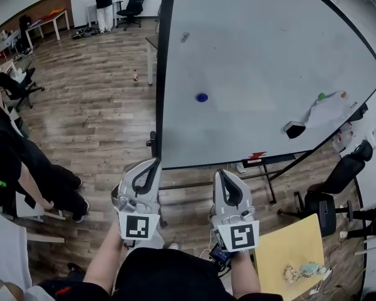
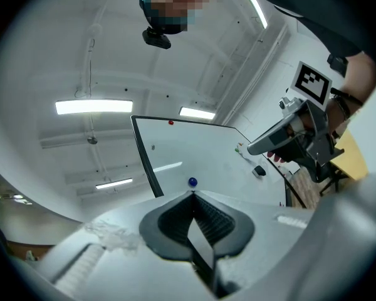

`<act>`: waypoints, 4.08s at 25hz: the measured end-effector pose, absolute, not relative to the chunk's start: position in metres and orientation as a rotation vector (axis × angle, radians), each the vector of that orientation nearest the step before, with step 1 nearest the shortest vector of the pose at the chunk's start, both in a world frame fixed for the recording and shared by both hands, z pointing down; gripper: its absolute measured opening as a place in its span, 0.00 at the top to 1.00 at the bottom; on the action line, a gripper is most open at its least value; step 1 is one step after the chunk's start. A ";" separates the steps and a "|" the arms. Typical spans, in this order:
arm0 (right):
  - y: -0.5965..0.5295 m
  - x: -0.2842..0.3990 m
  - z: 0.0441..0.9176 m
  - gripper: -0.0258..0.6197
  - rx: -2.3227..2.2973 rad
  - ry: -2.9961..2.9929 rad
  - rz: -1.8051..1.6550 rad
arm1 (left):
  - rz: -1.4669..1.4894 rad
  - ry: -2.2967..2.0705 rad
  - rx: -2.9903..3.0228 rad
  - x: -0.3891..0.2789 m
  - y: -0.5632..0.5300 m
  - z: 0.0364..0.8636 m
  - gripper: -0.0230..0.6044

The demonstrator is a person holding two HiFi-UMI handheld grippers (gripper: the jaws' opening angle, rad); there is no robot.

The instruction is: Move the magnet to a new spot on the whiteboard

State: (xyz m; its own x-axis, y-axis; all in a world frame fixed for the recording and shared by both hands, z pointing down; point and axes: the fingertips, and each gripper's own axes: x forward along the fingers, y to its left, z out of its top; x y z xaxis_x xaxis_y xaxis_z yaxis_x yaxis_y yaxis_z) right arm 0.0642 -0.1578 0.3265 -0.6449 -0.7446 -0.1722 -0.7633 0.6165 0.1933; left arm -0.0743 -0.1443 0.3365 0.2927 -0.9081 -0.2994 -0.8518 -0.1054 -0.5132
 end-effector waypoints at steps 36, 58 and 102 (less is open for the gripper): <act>-0.279 -0.010 0.259 0.96 -1.501 2.705 0.542 | -0.002 1.284 -2.115 -0.097 -0.229 0.320 0.96; -0.323 -0.020 0.281 0.73 -1.545 2.770 0.507 | -0.031 1.249 -2.139 -0.098 -0.242 0.330 0.96; -0.332 -0.028 0.293 0.76 -1.656 2.684 0.935 | -0.022 1.283 -2.123 -0.109 -0.253 0.332 0.96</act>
State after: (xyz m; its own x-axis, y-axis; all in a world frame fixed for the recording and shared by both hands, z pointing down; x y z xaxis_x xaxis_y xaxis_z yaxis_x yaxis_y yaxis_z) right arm -0.0285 -0.3317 0.2932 -0.4852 -0.8588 -0.1642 -0.7750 0.3355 0.5355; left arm -0.1093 -0.2527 0.3322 0.5212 -0.7975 -0.3040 -0.7867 -0.3108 -0.5334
